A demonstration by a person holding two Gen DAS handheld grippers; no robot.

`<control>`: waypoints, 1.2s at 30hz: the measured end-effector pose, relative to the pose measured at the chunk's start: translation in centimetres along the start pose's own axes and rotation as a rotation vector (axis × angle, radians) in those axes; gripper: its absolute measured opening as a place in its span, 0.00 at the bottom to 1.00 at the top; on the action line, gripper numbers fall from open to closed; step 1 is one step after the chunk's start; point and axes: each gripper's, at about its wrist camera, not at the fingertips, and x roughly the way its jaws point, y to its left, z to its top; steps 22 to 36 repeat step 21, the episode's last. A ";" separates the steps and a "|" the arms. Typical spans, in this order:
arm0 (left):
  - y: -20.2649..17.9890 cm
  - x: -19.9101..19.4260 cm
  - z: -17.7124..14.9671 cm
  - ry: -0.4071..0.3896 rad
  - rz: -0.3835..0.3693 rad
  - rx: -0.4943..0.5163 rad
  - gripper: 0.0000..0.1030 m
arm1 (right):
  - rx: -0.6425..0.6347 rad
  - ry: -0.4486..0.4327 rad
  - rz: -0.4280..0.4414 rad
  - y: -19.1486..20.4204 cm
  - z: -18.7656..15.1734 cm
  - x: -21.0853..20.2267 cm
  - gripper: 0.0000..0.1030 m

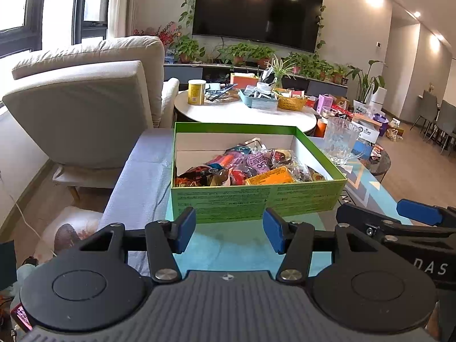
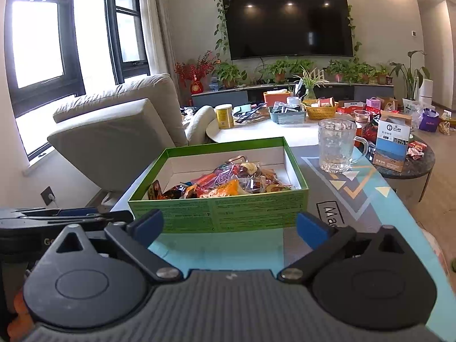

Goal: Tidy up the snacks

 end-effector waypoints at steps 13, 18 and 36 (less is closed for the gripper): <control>-0.1 -0.1 -0.2 -0.005 0.020 0.027 0.49 | 0.015 0.042 0.023 -0.1 -0.2 0.2 0.57; -0.3 -0.4 -0.2 -0.023 0.030 0.042 0.51 | 0.025 0.047 0.024 -0.1 -0.3 0.2 0.57; -0.2 -0.4 -0.1 -0.022 0.035 0.030 0.51 | 0.024 0.046 0.024 0.0 -0.2 0.2 0.57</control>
